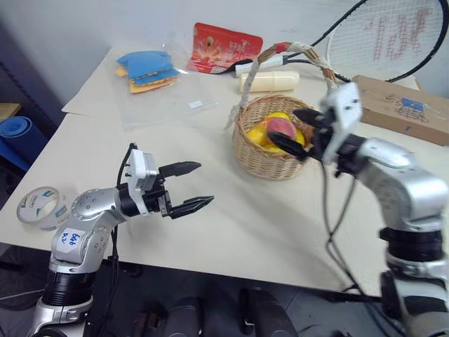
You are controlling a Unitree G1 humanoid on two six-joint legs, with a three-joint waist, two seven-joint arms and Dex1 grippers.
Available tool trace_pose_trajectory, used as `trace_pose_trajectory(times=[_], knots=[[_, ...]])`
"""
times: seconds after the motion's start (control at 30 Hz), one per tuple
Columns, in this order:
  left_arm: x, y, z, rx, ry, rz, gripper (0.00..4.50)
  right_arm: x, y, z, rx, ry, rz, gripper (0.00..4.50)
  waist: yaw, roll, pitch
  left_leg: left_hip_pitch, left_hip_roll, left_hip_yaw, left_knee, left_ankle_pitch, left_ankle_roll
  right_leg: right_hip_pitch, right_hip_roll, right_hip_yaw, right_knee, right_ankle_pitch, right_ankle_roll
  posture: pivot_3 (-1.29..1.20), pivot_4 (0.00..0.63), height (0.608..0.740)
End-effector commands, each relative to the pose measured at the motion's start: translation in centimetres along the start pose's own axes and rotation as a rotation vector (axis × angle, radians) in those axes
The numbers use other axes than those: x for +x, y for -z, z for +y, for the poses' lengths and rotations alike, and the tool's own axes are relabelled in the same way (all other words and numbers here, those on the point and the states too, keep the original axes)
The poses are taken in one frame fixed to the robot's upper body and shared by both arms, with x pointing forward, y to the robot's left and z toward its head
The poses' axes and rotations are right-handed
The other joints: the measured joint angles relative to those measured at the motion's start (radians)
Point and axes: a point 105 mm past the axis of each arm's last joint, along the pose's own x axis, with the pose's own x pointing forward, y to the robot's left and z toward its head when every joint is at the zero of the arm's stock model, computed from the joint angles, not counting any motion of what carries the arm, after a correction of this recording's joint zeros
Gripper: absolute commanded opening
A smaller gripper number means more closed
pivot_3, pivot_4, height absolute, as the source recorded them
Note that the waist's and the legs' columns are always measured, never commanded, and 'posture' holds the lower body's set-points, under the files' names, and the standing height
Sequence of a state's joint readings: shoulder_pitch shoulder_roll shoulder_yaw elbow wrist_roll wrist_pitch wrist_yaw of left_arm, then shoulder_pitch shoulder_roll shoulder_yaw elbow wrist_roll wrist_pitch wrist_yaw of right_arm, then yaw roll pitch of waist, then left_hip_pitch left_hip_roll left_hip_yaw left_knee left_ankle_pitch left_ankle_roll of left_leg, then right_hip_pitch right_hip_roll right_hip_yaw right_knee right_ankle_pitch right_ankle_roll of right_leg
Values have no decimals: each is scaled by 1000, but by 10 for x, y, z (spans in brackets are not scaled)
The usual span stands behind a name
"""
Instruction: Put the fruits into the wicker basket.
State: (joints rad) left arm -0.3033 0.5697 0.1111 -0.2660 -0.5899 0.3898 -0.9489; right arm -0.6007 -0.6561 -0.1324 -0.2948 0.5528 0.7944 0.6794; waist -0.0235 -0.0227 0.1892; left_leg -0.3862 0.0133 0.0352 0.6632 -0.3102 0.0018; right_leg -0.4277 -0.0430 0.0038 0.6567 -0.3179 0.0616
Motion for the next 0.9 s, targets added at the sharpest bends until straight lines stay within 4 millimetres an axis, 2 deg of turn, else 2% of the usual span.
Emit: trace_pose_trajectory(times=[0.03, 0.07, 0.1, 0.23, 0.33, 0.43, 0.53, 0.63, 0.77, 0.9], knots=[[-3, -14, -2, 57, 12, -18, 4500, -41, 13, 13, 102, -147, 83, 4469, 0, 0, 0, 0, 0, 0, 0, 0, 0, 0, 0, 0, 0, 0, 0, 0, 150, 740], [-4, -15, -1, 61, 10, -16, 4500, -53, 22, 5, 146, -122, 131, 4469, 0, 0, 0, 0, 0, 0, 0, 0, 0, 0, 0, 0, -1, 0, 0, 0, 150, 740], [-4, -15, 0, 68, 7, -13, 4500, -61, 27, -12, 148, -47, 138, 4469, 0, 0, 0, 0, 0, 0, 0, 0, 0, 0, 0, 0, -1, 0, 0, 0, 150, 740], [-3, -16, 1, 73, 5, -12, 4500, -71, 36, -66, 80, 176, 97, 4469, -13, 0, 0, 3, -1, 3, 1, 1, 1, 2, 0, 4, -1, 2, 1, 0, 150, 740], [1, -16, -2, 70, 18, -16, 4500, -51, 37, -89, 3, 236, 51, 4469, -20, 0, 0, 5, 0, 4, 0, 2, 0, 2, 1, 4, 0, 3, 0, 0, 150, 740], [5, -15, -5, 75, 41, -10, 4500, -21, 26, -90, 1, 183, -40, 4469, -29, 0, 0, 7, 0, 5, 0, 3, -1, 2, 3, 5, 2, 3, -1, 0, 150, 740], [8, -16, -6, 75, 39, -15, 4500, 3, 15, -85, -1, 105, -100, 3853, -27, 0, 0, 6, 1, 5, -1, 4, -2, 1, 3, 5, 2, 3, -1, 0, 150, 740], [6, -18, -6, 75, 32, -16, 4500, 17, 6, -83, 23, 46, -136, 2837, -22, 0, 0, 4, 1, 5, -1, 4, -3, 0, 2, 4, 2, 3, -1, 0, 150, 740], [3, -18, -5, 76, 21, -11, 4500, 20, 0, -81, 58, -20, -157, 1440, -3, 0, 0, 3, 1, 4, 0, 3, -2, 0, 1, 3, 1, 3, -1, 0, 150, 740], [0, -20, 0, 85, 17, -2, 4500, 8, 5, -81, 24, -33, -117, 13, -2, 0, 0, 1, 0, 3, 0, 3, -1, -1, 1, 2, 1, 3, -1, 0, 150, 740]])
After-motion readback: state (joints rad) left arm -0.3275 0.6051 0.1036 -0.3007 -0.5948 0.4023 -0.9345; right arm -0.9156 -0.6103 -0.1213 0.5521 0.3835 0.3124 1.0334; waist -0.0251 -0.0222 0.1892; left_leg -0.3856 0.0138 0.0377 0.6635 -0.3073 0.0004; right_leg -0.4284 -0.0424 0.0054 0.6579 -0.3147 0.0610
